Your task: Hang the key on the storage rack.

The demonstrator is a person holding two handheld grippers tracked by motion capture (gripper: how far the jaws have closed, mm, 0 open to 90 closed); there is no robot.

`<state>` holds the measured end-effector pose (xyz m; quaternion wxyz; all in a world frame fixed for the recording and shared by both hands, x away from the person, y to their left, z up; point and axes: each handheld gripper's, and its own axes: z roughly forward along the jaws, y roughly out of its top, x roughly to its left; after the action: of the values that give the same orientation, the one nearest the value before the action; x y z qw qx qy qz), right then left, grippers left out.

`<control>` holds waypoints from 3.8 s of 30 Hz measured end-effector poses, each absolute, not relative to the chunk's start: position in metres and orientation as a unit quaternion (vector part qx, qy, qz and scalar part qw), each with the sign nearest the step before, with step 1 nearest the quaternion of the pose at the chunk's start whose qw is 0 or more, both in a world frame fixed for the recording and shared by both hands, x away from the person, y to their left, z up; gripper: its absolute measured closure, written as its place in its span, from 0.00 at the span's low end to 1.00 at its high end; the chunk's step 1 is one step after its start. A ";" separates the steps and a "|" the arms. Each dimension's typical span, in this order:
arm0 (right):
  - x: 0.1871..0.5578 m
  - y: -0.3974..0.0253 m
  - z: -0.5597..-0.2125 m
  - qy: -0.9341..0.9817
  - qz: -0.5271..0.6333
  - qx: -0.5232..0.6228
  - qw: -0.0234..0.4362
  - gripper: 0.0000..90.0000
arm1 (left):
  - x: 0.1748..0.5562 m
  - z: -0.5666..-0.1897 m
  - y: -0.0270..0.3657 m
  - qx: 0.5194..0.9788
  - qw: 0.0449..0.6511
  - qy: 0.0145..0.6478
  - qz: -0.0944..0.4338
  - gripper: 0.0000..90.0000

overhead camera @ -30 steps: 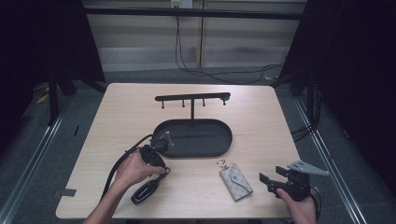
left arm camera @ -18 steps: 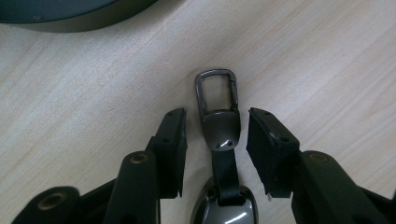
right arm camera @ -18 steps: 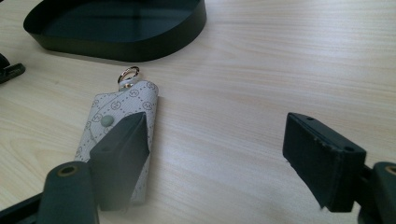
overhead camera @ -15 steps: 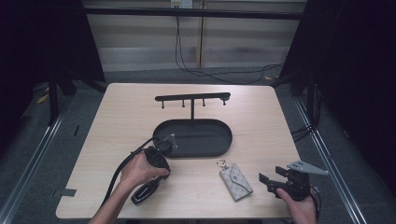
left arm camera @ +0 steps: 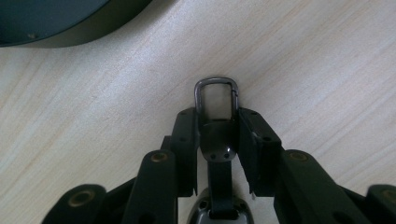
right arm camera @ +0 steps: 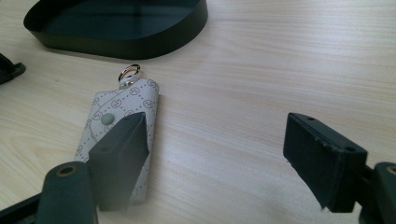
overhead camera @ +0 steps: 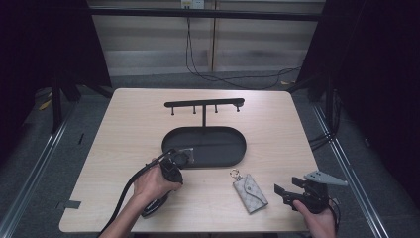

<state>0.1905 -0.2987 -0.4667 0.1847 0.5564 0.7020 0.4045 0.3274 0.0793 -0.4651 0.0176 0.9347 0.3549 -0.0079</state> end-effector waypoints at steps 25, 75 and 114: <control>0.192 -0.298 -0.468 0.706 0.401 0.557 0.178 0.25 | 0.342 -0.458 0.086 0.933 0.017 0.352 -0.077 0.79; 0.192 -0.298 -0.468 0.707 0.398 0.557 0.178 0.25 | 0.343 -0.371 0.125 0.935 0.057 0.346 -0.060 0.79; 0.193 -0.298 -0.468 0.706 0.396 0.560 0.175 0.25 | 0.354 -0.314 0.133 0.927 0.097 0.362 -0.030 0.79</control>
<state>0.1929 -0.2976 -0.4682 0.1754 0.5602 0.7063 0.3956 0.3542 0.1326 -0.3140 0.0965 0.9269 0.3616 -0.0297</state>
